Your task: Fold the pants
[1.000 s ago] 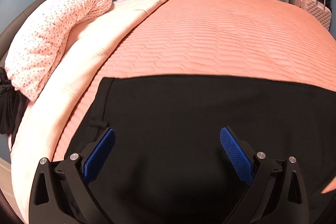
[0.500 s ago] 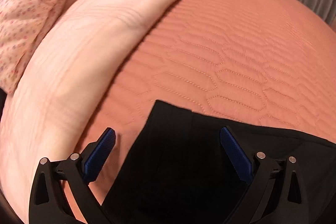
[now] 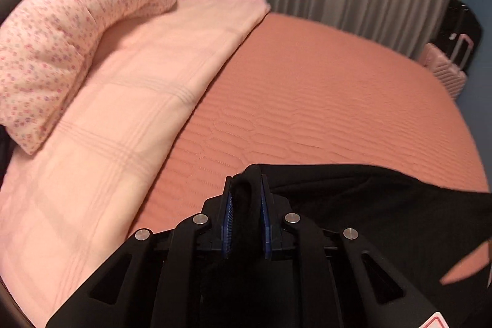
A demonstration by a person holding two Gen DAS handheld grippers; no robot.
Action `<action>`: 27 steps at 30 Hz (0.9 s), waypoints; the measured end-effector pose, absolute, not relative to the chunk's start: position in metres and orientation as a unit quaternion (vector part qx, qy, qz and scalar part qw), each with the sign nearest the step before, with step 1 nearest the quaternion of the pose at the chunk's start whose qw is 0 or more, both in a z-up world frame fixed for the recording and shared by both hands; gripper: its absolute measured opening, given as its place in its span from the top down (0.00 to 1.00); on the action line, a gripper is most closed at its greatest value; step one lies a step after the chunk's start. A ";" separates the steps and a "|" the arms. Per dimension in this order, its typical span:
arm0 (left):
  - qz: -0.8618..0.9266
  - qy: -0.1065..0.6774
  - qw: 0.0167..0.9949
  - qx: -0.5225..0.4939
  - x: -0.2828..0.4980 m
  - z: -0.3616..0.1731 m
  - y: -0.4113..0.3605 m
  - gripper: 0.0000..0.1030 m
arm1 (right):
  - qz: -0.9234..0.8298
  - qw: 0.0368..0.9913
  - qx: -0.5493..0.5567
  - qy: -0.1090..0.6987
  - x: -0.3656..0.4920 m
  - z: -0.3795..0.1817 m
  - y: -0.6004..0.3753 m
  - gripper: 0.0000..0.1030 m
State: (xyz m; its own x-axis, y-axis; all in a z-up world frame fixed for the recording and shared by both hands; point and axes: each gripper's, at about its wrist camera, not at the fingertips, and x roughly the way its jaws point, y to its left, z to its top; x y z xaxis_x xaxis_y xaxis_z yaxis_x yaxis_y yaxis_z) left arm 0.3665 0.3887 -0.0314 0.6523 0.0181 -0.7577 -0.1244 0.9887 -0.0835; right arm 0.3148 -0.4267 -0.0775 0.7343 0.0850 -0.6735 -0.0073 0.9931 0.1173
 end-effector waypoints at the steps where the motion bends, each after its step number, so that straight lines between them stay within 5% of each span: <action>1: 0.029 0.409 0.910 -0.067 0.345 -0.020 0.392 0.87 | 0.033 0.932 0.050 0.358 0.296 -0.065 -0.425 0.93; 6: 0.012 0.409 0.912 -0.034 0.224 0.008 0.391 0.87 | 0.062 0.928 0.007 0.367 0.184 -0.030 -0.408 0.93; 13: 0.069 0.500 0.862 0.035 0.138 -0.082 0.413 0.85 | 0.061 0.859 -0.020 0.507 0.098 -0.134 -0.408 0.90; 17: 0.119 0.551 0.825 0.036 0.129 -0.150 0.427 0.81 | 0.031 0.841 -0.010 0.539 0.091 -0.178 -0.417 0.52; 20: 0.138 0.541 0.829 0.032 0.119 -0.144 0.429 0.76 | 0.007 0.849 -0.008 0.528 0.077 -0.161 -0.423 0.42; 22: 0.141 0.537 0.832 0.002 0.108 -0.133 0.439 0.68 | -0.004 0.852 -0.019 0.523 0.062 -0.146 -0.429 0.23; 27: 0.281 0.534 0.797 0.035 0.091 -0.128 0.473 0.62 | -0.048 0.862 -0.017 0.505 0.035 -0.119 -0.448 0.20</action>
State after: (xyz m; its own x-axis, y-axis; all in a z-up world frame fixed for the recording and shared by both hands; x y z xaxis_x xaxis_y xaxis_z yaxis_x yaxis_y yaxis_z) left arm 0.0910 0.4734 -0.1279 0.2722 0.4858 -0.8306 -0.4107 0.8393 0.3563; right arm 0.0349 -0.4483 -0.1195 0.4857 -0.0997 -0.8684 0.0664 0.9948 -0.0771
